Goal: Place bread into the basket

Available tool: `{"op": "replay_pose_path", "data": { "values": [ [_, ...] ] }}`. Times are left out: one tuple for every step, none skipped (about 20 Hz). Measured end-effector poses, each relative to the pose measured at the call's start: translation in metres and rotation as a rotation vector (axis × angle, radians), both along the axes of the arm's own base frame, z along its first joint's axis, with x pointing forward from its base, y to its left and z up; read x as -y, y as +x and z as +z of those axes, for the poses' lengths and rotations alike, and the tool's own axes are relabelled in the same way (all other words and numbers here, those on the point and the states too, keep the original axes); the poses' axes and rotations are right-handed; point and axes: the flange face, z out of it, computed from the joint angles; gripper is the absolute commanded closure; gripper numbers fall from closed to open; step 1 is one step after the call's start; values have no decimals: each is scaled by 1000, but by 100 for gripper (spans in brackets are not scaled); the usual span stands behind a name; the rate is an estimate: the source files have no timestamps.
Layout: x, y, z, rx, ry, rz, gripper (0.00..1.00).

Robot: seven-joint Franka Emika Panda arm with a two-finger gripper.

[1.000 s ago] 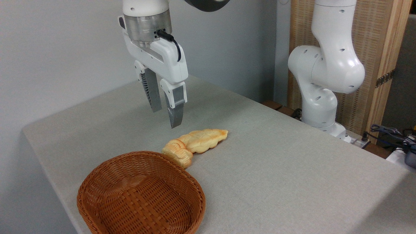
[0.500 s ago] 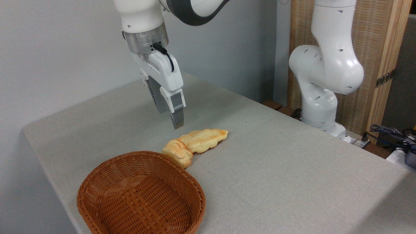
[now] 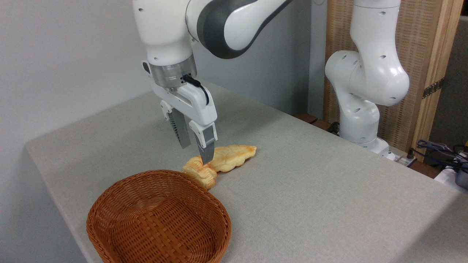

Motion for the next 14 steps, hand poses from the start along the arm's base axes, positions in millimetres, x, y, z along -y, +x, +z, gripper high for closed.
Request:
{"op": "replay_pose_path", "data": {
  "values": [
    [-1,1,-4,9,0,21,0],
    [-2,1,-8,19,-1,42,0],
    [-3,2,-12,28,-2,54,0],
    [-3,2,-15,35,-3,61,0],
    [-4,2,-19,38,-3,64,0],
    [-4,1,-23,35,-2,66,0],
    [-4,0,-25,31,-1,67,0],
    [-4,0,-28,29,0,67,0],
    [-4,0,-30,28,0,67,0],
    [-4,0,-32,28,0,67,0],
    [-4,1,-35,27,1,68,0],
    [-4,1,-38,26,1,68,0],
    [-4,2,-40,23,2,68,0],
    [-4,2,-42,20,5,67,0]
  ]
}}
